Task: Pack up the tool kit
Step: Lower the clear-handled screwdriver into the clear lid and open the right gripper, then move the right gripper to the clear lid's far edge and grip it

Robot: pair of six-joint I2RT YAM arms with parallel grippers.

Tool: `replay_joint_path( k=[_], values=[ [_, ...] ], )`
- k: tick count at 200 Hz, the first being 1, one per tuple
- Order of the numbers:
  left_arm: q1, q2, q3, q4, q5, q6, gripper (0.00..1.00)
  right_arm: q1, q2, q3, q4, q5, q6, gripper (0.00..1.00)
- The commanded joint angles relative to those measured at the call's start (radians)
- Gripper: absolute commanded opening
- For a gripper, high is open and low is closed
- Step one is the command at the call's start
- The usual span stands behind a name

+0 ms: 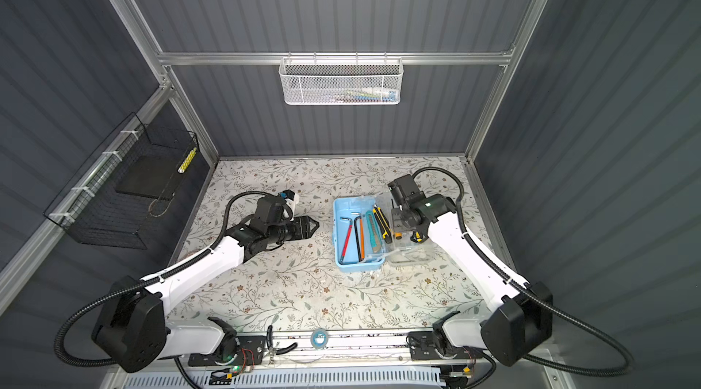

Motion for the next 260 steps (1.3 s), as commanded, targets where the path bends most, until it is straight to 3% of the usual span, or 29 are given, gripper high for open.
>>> replay_joint_path(
  k=[1,80,108,149,168,206,260],
  values=[
    [-0.005,0.018,0.04,0.016,-0.011,0.039,0.66,-0.019,0.002,-0.027,0.013,0.021,-0.041,0.0],
    [-0.005,0.054,0.045,0.016,-0.014,0.046,0.66,-0.061,0.092,-0.055,0.083,0.029,-0.059,0.0],
    [-0.005,0.065,0.05,0.014,-0.012,0.045,0.66,-0.067,0.119,-0.045,0.084,0.025,-0.049,0.21],
    [-0.005,0.086,0.073,0.004,-0.021,0.054,0.66,-0.067,0.072,-0.019,0.079,-0.018,-0.036,0.41],
    [-0.005,0.1,0.08,0.01,-0.022,0.056,0.66,-0.067,0.041,0.003,0.057,-0.036,-0.022,0.44],
    [-0.005,0.135,0.11,0.015,-0.055,0.066,0.66,-0.083,-0.128,-0.06,0.054,0.004,0.093,0.42],
    [-0.005,0.22,0.183,0.041,-0.057,0.073,0.66,-0.17,-0.519,-0.262,0.07,-0.042,0.278,0.45]
  ],
)
